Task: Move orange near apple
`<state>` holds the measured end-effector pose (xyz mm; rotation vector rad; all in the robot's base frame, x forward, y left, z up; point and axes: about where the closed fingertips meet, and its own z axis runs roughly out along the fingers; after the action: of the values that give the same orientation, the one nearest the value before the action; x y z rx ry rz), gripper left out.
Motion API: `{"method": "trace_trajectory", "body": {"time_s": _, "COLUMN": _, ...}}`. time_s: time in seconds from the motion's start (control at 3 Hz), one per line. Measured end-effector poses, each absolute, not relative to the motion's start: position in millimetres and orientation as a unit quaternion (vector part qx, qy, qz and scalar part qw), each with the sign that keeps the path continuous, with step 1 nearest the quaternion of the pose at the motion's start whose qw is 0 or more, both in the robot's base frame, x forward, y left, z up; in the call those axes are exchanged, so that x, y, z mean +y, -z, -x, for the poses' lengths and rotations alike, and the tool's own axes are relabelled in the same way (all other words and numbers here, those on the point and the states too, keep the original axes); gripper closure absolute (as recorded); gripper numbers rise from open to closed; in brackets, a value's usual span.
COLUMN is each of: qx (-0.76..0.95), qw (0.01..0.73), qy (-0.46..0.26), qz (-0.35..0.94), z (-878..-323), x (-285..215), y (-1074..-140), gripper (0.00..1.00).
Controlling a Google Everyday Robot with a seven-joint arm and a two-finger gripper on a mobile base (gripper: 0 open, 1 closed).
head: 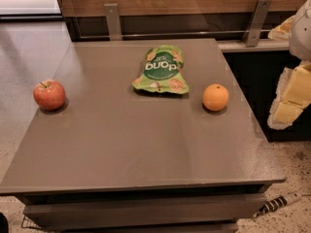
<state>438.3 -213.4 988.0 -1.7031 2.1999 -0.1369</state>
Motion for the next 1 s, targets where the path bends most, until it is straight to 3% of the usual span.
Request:
{"method": "trace_trajectory", "body": {"time_s": 0.67, "qx": 0.775, "qw": 0.192, "qy": 0.027, "qz": 0.601, "z": -442, "x": -213, "y": -984, "gripper": 0.0}}
{"method": "trace_trajectory", "body": {"time_s": 1.0, "qx": 0.754, "qw": 0.282, "qy": -0.065, "qz": 0.59, "z": -475, "x": -229, "y": -946, "gripper": 0.0}}
